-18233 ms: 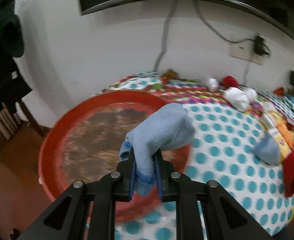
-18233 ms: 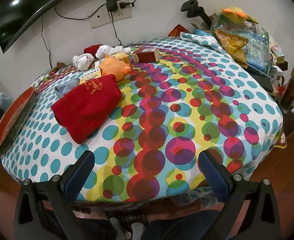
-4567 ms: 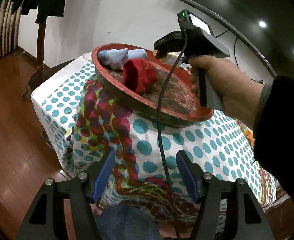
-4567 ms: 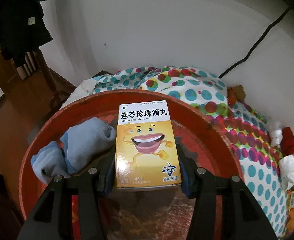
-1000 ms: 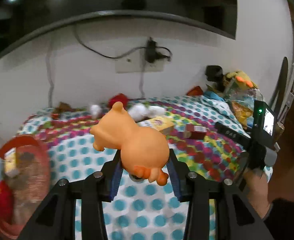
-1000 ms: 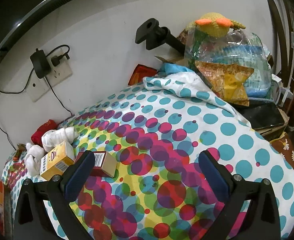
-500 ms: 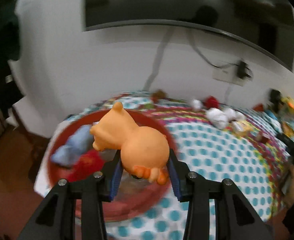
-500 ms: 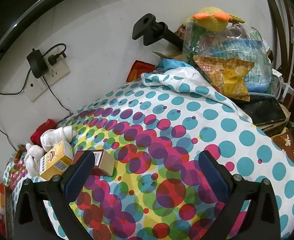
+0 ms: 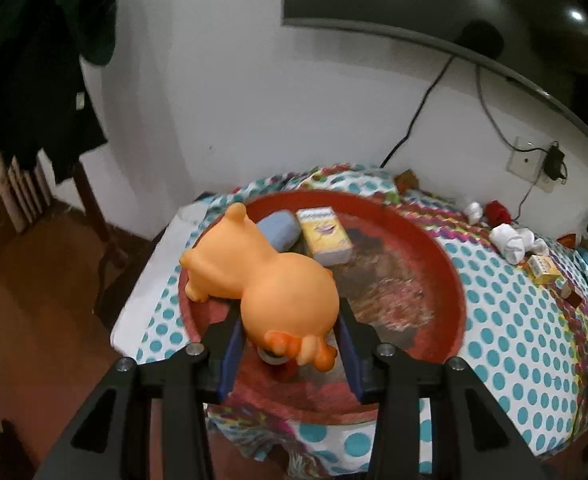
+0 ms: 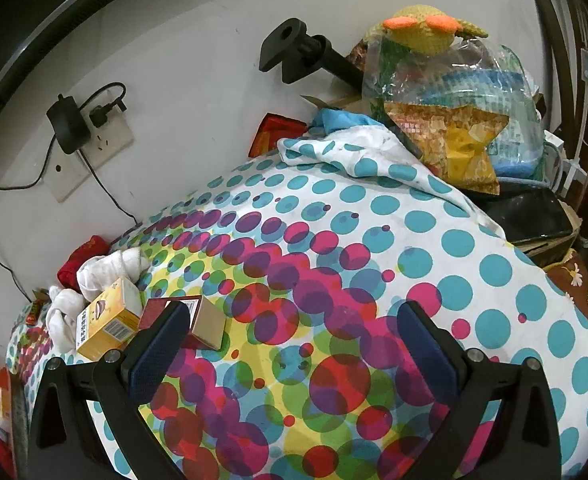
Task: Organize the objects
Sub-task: 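Carry the orange plush toy to the red tray and open the left gripper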
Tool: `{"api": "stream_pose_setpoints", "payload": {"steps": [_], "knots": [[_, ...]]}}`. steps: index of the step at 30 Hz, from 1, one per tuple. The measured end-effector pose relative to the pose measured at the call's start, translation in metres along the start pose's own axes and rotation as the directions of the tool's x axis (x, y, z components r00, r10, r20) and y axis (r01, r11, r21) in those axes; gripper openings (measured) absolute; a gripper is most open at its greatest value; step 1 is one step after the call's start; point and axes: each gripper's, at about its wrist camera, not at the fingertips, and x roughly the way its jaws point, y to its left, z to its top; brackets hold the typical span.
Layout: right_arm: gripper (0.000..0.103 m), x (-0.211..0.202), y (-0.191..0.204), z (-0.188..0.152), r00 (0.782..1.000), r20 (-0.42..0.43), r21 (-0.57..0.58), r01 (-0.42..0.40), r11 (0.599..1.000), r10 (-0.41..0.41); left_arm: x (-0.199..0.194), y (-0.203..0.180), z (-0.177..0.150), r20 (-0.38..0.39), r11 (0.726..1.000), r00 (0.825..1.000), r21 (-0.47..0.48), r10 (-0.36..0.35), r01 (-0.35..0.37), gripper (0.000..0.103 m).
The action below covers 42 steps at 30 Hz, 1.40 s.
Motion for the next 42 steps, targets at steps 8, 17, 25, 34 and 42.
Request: {"api": "stream_pose_setpoints", "payload": {"steps": [8,17,25,34,42], "knots": [[0.103,0.001,0.001,0.0,1.0,-0.003,-0.003,0.005,1.0,-0.005,-0.001,0.042,-0.023,-0.024,0.997,0.999,-0.074,0.031,-0.033,0.043],[0.103,0.0,0.001,0.0,1.0,-0.003,-0.005,0.004,1.0,-0.004,0.017,0.044,-0.014,-0.044,0.997,0.999,-0.076,0.027,-0.03,0.044],[0.103,0.002,0.003,0.001,1.0,-0.01,-0.014,0.009,1.0,-0.009,0.051,-0.042,0.026,-0.069,0.992,0.994,0.092,-0.081,0.087,0.044],[0.103,0.003,0.007,0.001,1.0,-0.011,-0.024,0.012,1.0,-0.012,0.145,-0.133,0.073,-0.214,0.981,0.975,0.165,-0.063,0.1,0.045],[0.103,0.002,0.008,0.0,1.0,-0.004,-0.034,0.015,0.999,-0.015,0.199,-0.142,0.077,-0.265,0.989,0.963,0.15,0.043,-0.003,0.045]]}}
